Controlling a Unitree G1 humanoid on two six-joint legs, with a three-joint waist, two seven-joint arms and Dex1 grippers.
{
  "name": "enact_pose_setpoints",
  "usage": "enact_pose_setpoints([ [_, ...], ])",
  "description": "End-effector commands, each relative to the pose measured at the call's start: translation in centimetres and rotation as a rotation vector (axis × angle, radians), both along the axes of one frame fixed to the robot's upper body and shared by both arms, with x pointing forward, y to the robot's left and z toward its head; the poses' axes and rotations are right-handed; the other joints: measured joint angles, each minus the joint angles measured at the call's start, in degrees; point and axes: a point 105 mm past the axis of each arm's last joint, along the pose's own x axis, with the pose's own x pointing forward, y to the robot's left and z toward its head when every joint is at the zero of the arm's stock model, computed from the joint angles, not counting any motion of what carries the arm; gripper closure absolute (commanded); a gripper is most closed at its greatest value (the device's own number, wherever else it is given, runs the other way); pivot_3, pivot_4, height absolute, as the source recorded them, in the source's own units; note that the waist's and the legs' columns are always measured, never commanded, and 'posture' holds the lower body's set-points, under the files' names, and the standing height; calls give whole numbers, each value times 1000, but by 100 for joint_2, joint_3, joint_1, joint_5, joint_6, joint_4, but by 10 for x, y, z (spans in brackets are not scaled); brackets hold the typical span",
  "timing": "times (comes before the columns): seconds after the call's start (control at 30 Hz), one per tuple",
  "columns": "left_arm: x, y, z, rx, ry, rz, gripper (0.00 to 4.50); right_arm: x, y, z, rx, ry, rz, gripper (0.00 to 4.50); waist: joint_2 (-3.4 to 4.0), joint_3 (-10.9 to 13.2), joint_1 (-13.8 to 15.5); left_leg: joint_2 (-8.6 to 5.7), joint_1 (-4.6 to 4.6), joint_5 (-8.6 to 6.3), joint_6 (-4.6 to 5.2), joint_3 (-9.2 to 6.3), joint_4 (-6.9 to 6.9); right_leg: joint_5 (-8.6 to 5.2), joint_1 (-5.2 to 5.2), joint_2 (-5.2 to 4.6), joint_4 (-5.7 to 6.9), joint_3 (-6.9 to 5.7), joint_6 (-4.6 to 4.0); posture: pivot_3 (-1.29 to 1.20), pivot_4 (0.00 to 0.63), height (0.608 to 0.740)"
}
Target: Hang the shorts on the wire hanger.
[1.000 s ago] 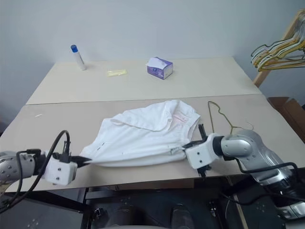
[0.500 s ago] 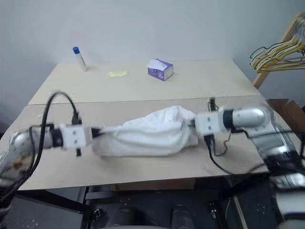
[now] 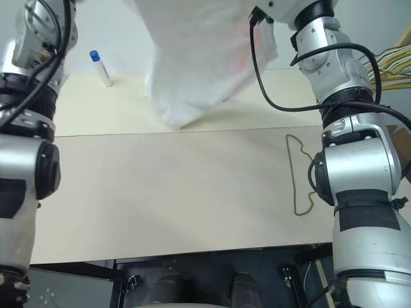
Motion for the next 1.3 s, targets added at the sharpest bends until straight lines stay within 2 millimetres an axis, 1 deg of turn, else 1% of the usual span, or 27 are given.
enact_pose_setpoints([
  [0.03,-7,2,-14,111,-4,-52,4469,-2,-22,-11,17,12,-1,4500,1,-1,-9,1,-1,1,-1,0,1,0,3,0,-1,-6,0,112,0,740],
  [0.1,-9,-1,-37,199,42,-106,4469,3,-25,-33,-22,88,24,4500,2,-1,-25,3,23,3,-4,0,4,-1,33,0,-2,-10,2,113,0,740],
  [0.13,-10,-2,-46,228,60,-127,4469,4,-26,-42,-37,116,36,4500,2,-1,-50,3,22,7,-5,1,10,-1,34,0,0,-10,2,113,0,740],
  [0.2,-13,-1,-75,278,141,-194,4469,7,-25,-73,-108,233,92,4500,3,-2,-112,6,26,12,-3,-1,31,4,44,1,11,-10,0,113,0,740],
  [0.23,-17,-1,-95,314,203,-231,4469,8,-24,-95,-152,317,128,4500,3,-2,-137,7,29,17,0,-2,37,12,50,0,11,-10,1,112,0,740],
  [0.27,-21,-2,-112,341,255,-264,4469,8,-24,-114,-186,386,159,4500,6,-4,-177,9,28,18,1,-5,50,16,56,1,14,-11,1,112,0,740],
  [0.33,-30,-1,-143,383,373,-316,4469,6,-24,-144,-224,500,211,4500,6,-4,-267,11,33,16,5,-7,70,20,67,1,20,-8,5,111,0,740],
  [0.37,-35,0,-162,386,455,-340,4469,3,-25,-163,-244,563,238,4500,6,-4,-296,13,36,15,7,-8,78,23,73,1,23,-8,5,113,0,740],
  [0.43,-46,0,-191,397,582,-377,4469,-3,-25,-191,-291,648,271,4500,6,-4,-346,16,45,14,11,-8,86,28,83,0,27,-4,6,114,1,740],
  [0.53,-61,4,-231,445,751,-401,4469,-12,-25,-223,-373,736,301,4500,6,-4,-380,18,61,14,15,-8,95,28,90,0,53,7,5,115,6,740],
  [0.63,-78,12,-265,514,919,-414,4469,-22,-24,-242,-435,785,331,4500,5,-4,-389,17,103,11,28,1,94,27,105,0,88,29,4,118,11,740],
  [0.67,-83,15,-274,527,973,-419,4469,-25,-23,-248,-457,797,344,4500,5,-4,-388,18,117,-7,58,2,91,27,113,1,93,34,4,118,13,740],
  [0.7,-89,18,-282,544,1018,-427,4469,-30,-23,-256,-491,816,357,4500,5,-4,-383,19,132,-17,76,3,91,27,120,1,94,41,3,118,13,740],
  [0.8,-108,23,-302,624,1152,-458,4469,-45,-22,-278,-590,869,396,4500,0,-8,-351,18,157,-20,82,6,93,27,130,-1,98,56,0,118,18,740],
  [0.87,-126,26,-315,698,1257,-498,4469,-56,-24,-292,-641,900,416,4500,-2,-10,-319,21,166,-21,83,9,92,26,133,0,101,62,-2,118,19,740],
  [0.97,-146,29,-326,770,1354,-543,4469,-65,-26,-304,-680,927,429,4500,-2,-10,-285,23,162,-26,91,9,92,25,122,0,100,73,-3,117,22,740],
  [1.07,-163,31,-333,847,1430,-577,4469,-72,-28,-311,-694,941,436,4500,-3,-10,-280,21,160,-28,94,16,95,25,122,-1,97,76,-3,112,27,740],
  [1.17,-186,37,-339,945,1532,-620,4469,-81,-30,-319,-731,954,440,4500,-5,-11,-282,23,164,-29,95,20,95,24,124,0,98,78,-3,107,29,740],
  [1.2,-191,38,-340,962,1551,-631,4469,-83,-30,-320,-738,958,442,4500,-6,-12,-284,24,166,-29,96,22,94,24,124,1,98,79,-4,107,29,740],
  [1.3,-207,30,-342,951,1571,-693,4469,-94,-31,-327,-809,958,455,4500,-6,-12,-277,26,167,-30,97,25,94,22,125,2,97,80,-7,108,33,740],
])
